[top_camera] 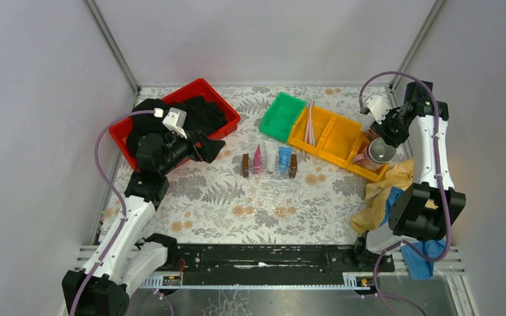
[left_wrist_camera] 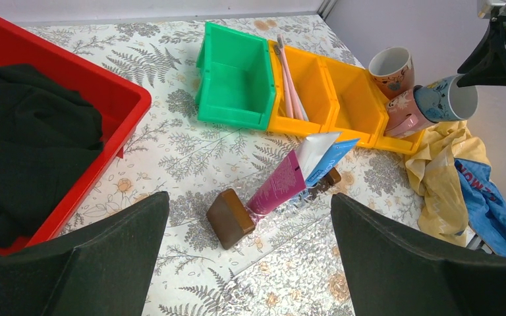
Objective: Prepare toiletry sets of a toothbrush and toothpaste on the tray
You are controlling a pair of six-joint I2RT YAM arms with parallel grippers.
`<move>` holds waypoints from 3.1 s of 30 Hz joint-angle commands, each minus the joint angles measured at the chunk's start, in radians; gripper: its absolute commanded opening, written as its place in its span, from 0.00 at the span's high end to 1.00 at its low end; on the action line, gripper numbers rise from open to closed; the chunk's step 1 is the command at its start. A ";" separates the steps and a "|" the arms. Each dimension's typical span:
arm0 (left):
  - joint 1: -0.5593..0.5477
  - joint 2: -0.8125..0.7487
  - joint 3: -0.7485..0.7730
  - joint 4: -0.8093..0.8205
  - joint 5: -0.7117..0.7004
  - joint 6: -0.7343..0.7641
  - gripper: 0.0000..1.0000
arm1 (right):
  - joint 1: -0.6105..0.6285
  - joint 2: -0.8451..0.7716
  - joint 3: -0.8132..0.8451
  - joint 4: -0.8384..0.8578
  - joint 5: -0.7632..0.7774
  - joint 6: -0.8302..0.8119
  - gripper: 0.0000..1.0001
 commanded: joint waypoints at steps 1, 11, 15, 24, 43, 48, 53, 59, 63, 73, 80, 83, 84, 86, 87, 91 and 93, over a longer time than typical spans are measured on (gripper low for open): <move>0.009 -0.013 -0.008 0.050 0.017 0.008 0.00 | -0.001 0.002 -0.027 0.048 -0.028 -0.019 0.63; 0.011 -0.013 -0.010 0.051 0.017 0.007 0.00 | -0.002 -0.033 -0.084 0.102 -0.054 -0.032 0.76; 0.013 -0.011 -0.010 0.052 0.020 0.006 0.00 | -0.002 -0.072 -0.110 0.133 -0.053 -0.042 0.89; 0.013 -0.009 -0.011 0.052 0.018 0.007 0.00 | -0.001 -0.142 -0.070 0.136 -0.092 -0.048 1.00; 0.014 -0.036 -0.047 0.170 0.144 -0.025 0.00 | -0.002 -0.147 0.194 -0.127 -0.229 0.003 1.00; 0.015 -0.061 -0.099 0.327 0.264 -0.082 0.00 | 0.000 -0.133 0.270 -0.251 -0.344 0.016 1.00; 0.014 -0.051 -0.131 0.450 0.333 -0.167 0.00 | 0.045 -0.141 0.280 -0.338 -0.432 0.024 1.00; 0.014 -0.065 -0.210 0.570 0.334 -0.395 0.00 | 0.224 -0.216 0.185 -0.294 -0.477 0.123 1.00; 0.014 -0.141 -0.291 0.641 0.296 -0.537 0.00 | 0.345 -0.233 0.144 -0.280 -0.558 0.175 1.00; 0.014 -0.331 -0.160 -0.040 -0.049 -0.337 0.00 | 0.727 -0.258 -0.025 -0.043 -0.532 0.407 1.00; 0.013 -0.415 -0.113 -0.238 -0.197 -0.314 0.00 | 0.930 -0.208 -0.066 0.091 -0.412 0.570 1.00; 0.015 -0.457 -0.140 -0.223 -0.197 -0.359 0.00 | 0.975 -0.176 -0.052 0.113 -0.395 0.652 1.00; 0.014 -0.463 -0.151 -0.211 -0.177 -0.374 0.00 | 0.980 -0.164 -0.044 0.115 -0.399 0.682 1.00; 0.014 -0.461 -0.167 -0.189 -0.127 -0.400 0.00 | 0.982 -0.144 -0.025 0.115 -0.412 0.747 1.00; 0.013 -0.456 -0.167 -0.187 -0.110 -0.408 0.00 | 0.982 -0.135 -0.023 0.121 -0.412 0.786 1.00; 0.014 -0.458 -0.157 -0.216 -0.101 -0.408 0.00 | 1.025 -0.108 -0.022 0.132 -0.320 0.896 1.00; 0.014 -0.476 -0.151 -0.235 -0.122 -0.400 0.00 | 1.065 -0.093 -0.026 0.142 -0.244 0.950 1.00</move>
